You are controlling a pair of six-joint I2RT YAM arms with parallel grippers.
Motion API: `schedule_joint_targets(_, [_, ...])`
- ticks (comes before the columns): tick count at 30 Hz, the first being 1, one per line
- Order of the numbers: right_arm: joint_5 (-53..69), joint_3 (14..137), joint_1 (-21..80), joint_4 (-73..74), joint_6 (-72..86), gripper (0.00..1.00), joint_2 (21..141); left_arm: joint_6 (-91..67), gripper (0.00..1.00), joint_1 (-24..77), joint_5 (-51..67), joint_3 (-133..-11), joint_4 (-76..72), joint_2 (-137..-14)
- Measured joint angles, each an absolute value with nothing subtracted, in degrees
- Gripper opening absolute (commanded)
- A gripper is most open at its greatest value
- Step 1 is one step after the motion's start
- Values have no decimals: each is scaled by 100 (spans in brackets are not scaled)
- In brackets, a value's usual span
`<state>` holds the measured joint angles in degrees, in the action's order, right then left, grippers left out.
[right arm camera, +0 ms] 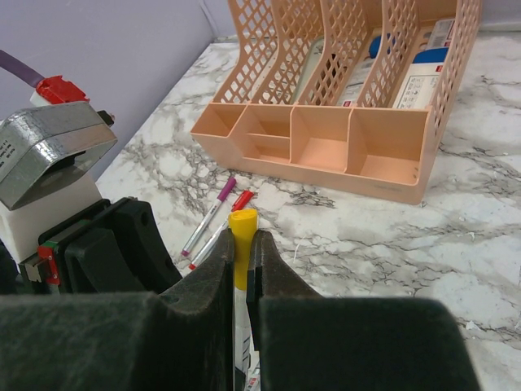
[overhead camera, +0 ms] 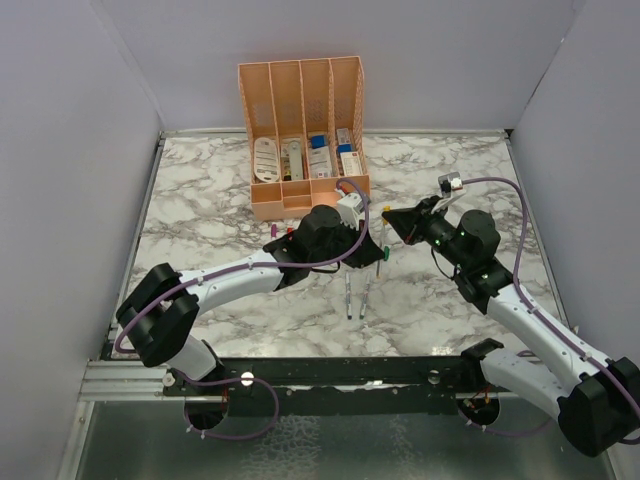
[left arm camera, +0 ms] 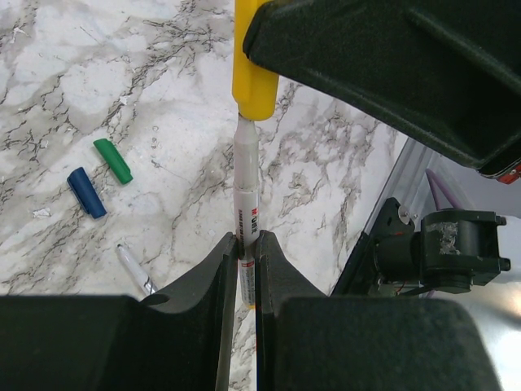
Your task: Insert the pens into the pen caps
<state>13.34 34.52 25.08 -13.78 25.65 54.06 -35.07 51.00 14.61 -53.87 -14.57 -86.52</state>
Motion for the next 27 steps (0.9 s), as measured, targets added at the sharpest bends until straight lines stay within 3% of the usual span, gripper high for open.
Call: schedule_joint_targets(27, [1549,3208,2515,-1577,2576,1,5411,-3564,0,4956,1468,-5487,-1503,-8652])
